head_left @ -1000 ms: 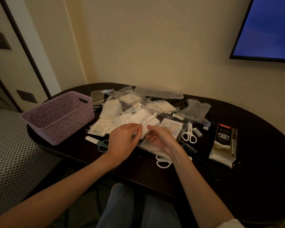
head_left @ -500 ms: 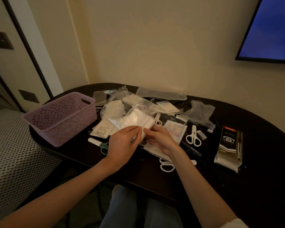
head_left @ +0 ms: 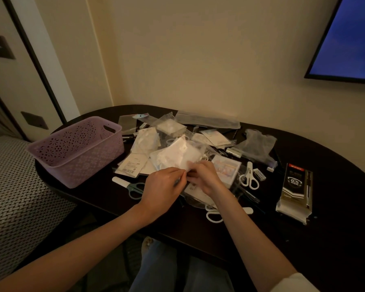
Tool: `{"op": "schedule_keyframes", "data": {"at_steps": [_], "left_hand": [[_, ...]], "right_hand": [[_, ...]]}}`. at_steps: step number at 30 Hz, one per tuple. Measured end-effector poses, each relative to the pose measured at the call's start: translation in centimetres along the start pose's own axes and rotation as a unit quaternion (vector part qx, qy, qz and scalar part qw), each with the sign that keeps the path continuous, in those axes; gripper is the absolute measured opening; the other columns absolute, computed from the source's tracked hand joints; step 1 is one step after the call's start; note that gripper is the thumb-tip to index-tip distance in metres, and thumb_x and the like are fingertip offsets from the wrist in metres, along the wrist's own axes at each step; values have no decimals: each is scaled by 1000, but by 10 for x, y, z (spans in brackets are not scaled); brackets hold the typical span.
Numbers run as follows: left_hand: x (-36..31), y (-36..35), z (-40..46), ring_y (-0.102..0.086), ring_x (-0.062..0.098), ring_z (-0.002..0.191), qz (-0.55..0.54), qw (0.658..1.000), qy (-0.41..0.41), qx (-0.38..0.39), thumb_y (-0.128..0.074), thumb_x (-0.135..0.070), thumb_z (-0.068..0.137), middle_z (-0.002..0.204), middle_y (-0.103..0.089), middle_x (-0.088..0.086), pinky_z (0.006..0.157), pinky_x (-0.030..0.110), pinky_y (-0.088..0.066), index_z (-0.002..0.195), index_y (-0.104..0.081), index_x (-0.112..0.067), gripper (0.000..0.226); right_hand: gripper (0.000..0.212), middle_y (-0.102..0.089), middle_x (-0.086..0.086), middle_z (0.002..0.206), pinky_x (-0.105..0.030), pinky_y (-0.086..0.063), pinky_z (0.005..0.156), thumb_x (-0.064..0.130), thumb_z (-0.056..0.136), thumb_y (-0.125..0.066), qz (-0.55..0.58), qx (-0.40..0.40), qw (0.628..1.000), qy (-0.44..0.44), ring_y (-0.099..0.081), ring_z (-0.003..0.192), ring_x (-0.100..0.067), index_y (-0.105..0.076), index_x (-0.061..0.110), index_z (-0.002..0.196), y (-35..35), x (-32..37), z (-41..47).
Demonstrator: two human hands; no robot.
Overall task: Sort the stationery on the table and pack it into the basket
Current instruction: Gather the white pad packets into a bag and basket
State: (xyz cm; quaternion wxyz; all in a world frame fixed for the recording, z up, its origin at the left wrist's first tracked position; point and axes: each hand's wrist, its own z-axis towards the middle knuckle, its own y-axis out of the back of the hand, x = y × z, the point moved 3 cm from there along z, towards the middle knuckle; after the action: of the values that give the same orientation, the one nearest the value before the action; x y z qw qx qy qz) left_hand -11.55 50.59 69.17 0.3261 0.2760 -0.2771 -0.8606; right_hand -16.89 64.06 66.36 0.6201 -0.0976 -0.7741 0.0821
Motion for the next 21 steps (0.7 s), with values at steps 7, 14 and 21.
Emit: {"op": "schedule_keyframes", "data": {"at_steps": [7, 14, 21], "left_hand": [[0, 4, -2, -69, 8, 75, 1, 1000, -6, -16, -51, -29, 93, 90, -75, -4, 61, 28, -57, 97, -77, -14, 30], [1, 6, -2, -69, 8, 86, -16, 1000, -6, -15, -54, -28, 94, 102, -74, -2, 71, 27, -58, 107, -75, -14, 28], [4, 12, -2, -70, 8, 84, -37, 999, 7, -37, -52, -28, 92, 97, -74, 1, 69, 28, -59, 100, -76, -9, 31]], "right_hand": [[17, -69, -8, 71, -34, -57, 68, -7, 91, -49, 64, 37, 997, -34, -67, 77, -25, -58, 4, 83, -2, 0, 2], [5, -69, -9, 76, -27, -57, 60, -2, 94, -54, 54, 119, 989, -65, -70, 68, -17, -58, 0, 95, -14, 4, 8], [17, -62, -4, 71, -25, -53, 50, -1, 92, -59, 53, 111, 990, -75, -65, 55, -11, -51, 4, 106, -26, 6, 28]]}}
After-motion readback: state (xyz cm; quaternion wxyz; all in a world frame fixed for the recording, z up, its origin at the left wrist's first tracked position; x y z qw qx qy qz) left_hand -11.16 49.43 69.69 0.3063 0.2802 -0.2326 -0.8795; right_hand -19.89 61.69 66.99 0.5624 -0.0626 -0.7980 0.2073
